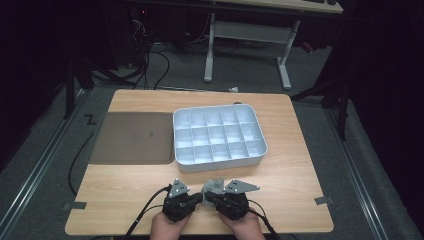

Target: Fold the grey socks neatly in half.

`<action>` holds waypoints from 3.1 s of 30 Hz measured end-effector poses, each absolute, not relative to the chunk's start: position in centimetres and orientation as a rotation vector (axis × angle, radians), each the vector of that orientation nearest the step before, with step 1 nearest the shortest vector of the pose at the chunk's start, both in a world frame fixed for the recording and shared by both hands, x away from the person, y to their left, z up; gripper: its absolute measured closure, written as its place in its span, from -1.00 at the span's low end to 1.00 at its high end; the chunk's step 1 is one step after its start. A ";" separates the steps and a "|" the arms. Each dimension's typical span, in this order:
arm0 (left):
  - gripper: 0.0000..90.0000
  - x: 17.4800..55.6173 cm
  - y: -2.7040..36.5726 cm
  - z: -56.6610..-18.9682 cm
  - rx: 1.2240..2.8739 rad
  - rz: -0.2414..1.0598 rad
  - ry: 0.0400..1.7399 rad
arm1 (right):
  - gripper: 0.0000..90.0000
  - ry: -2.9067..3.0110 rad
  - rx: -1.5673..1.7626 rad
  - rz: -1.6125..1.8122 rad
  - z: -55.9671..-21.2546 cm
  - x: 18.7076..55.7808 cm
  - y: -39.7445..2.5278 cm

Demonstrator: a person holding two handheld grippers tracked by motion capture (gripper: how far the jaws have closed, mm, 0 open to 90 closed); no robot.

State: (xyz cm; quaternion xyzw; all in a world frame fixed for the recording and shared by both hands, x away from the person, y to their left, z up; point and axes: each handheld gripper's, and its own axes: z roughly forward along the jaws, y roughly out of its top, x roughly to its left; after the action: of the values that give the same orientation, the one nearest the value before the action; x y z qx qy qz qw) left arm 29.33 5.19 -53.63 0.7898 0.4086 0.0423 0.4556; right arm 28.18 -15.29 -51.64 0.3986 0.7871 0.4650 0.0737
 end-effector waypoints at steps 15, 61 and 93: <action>0.89 29.0 6.5 -51.5 1.857 0.214 0.948 | 0.97 2.436 1.132 1.245 -52.9 27.7 -14.2; 0.88 30.1 3.9 -53.3 1.970 0.239 0.868 | 0.53 2.293 1.163 1.056 -52.5 27.2 -16.7; 1.00 28.6 2.0 -53.3 2.033 0.252 0.863 | 1.00 2.270 1.299 1.086 -52.6 28.1 -19.6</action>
State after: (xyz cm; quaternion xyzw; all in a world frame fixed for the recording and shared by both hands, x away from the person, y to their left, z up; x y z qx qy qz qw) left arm 28.63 2.04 -53.32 0.8197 0.3482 0.1015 0.4434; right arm 28.13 -19.58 -52.56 0.4533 0.7919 0.3789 0.1544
